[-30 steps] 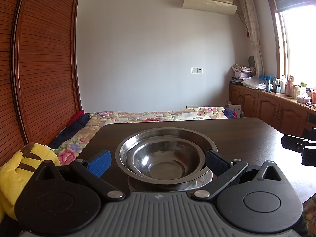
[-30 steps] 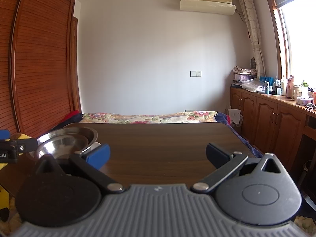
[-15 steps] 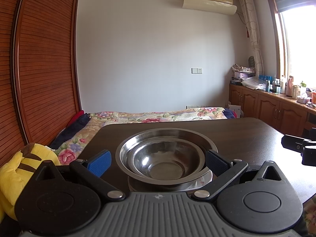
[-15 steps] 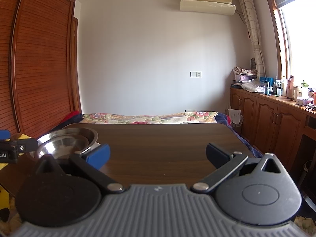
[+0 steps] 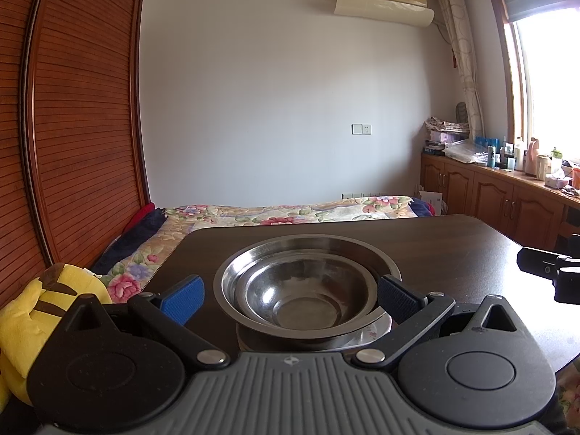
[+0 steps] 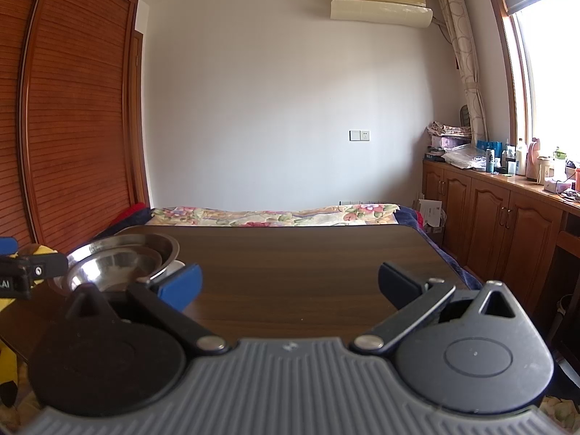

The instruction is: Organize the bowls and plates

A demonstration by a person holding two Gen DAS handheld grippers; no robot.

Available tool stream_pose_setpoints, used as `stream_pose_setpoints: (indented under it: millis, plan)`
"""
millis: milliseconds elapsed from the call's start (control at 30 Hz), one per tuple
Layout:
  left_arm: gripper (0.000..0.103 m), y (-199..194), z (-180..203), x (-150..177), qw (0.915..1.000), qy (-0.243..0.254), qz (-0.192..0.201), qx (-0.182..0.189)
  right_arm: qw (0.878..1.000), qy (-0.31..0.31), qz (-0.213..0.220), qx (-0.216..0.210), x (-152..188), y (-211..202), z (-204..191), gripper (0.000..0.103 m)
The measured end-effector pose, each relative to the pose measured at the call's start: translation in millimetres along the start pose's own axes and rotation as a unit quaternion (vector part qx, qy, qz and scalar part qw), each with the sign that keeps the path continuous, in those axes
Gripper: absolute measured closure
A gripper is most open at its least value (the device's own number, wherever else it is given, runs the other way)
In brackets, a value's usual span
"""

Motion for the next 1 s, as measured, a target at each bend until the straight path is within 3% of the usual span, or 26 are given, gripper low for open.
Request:
stream_pose_setpoints:
  millis: [1000]
  plan:
    - [0.000, 1.5, -6.8, 4.2, 1.0000, 0.004, -0.003, 0.002, 1.000, 0.000, -0.001, -0.001, 2.0, -0.3, 0.9, 0.000]
Point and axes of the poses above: each gripper's, at about its wrist camera, not at the fingertips, and y roughly the way its jaws point, z to its right, x to its underside, the point moved 7 cm from there along y, roughly the way its jaws point, and after that the axes turned 2 degrees about -y, right-handed, at the moved point
